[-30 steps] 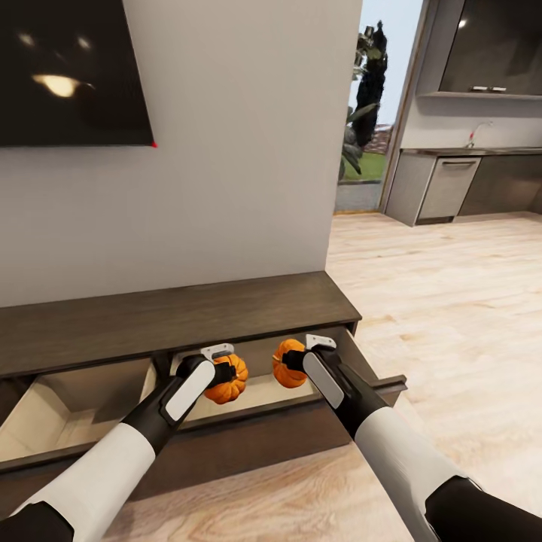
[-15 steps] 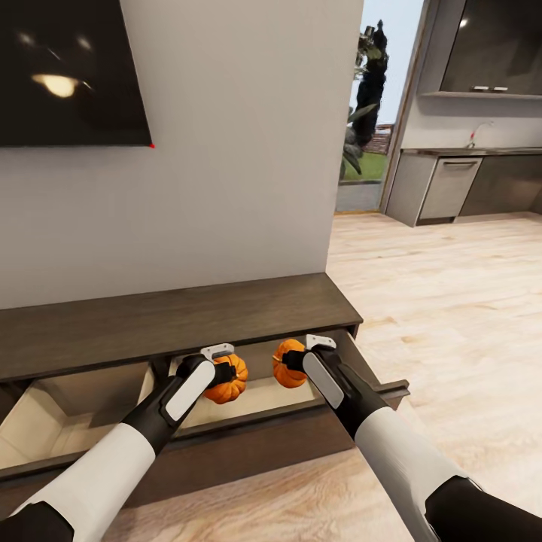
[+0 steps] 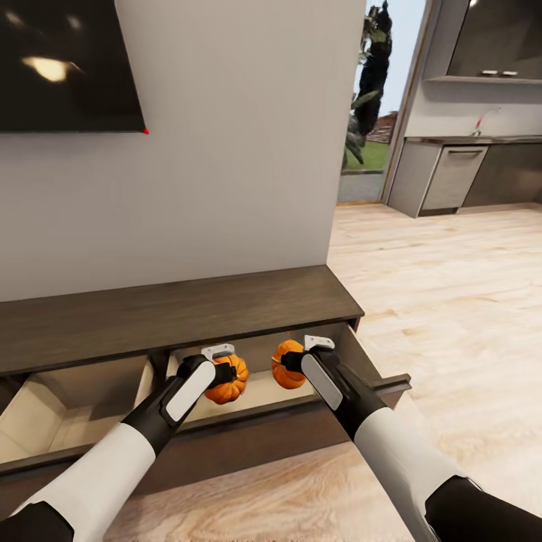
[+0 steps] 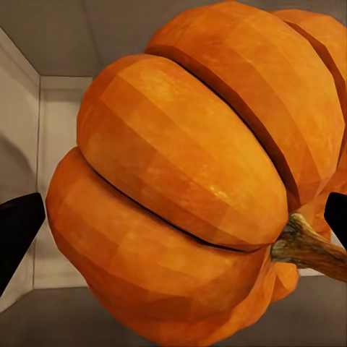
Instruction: Place each of the two pumpkins and all three candles from the living room inside a cabinet in the living room (use any cabinet), then make sure every cabinet is closed, and position the cauldron so it is next to a table in the living room.
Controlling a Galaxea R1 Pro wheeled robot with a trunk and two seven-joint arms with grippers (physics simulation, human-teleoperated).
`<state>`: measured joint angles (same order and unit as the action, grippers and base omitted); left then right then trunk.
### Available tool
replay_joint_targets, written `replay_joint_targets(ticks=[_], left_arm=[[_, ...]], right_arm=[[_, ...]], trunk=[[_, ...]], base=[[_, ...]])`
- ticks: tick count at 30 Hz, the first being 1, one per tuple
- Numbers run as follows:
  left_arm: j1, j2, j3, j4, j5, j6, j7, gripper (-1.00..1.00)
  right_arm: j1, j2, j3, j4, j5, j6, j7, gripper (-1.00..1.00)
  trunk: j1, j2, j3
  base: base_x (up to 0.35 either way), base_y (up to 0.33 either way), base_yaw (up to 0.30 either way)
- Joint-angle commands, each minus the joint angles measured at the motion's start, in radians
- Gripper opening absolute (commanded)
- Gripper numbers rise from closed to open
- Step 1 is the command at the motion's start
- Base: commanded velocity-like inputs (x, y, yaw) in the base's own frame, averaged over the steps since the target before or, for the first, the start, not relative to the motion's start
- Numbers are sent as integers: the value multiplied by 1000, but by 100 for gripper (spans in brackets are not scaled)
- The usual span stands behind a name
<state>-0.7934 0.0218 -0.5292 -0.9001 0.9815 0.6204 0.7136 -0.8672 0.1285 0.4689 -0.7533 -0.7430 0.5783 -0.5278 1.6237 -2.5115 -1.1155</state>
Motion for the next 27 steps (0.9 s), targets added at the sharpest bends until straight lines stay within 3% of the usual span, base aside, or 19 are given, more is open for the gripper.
replay_joint_targets(ticks=[1,12,27], left_arm=[[-1,1,-4,-2,8,-1,10,-100],[-1,1,-5,-2,8,-1,10,-100],[-1,1,-8,-2,8,-1,10,-100]], right_arm=[[-1,-1,4,-1,-9,0,-11,-100],[-1,-1,5,-1,-9,-1,-11,-100],[-1,0,5,-1,-9,-2,-11,-100]], trunk=[[0,-1,-5],[5,-3,-47],[5,-3,-47]], base=[[0,0,0],[0,0,0],[37,0,0]])
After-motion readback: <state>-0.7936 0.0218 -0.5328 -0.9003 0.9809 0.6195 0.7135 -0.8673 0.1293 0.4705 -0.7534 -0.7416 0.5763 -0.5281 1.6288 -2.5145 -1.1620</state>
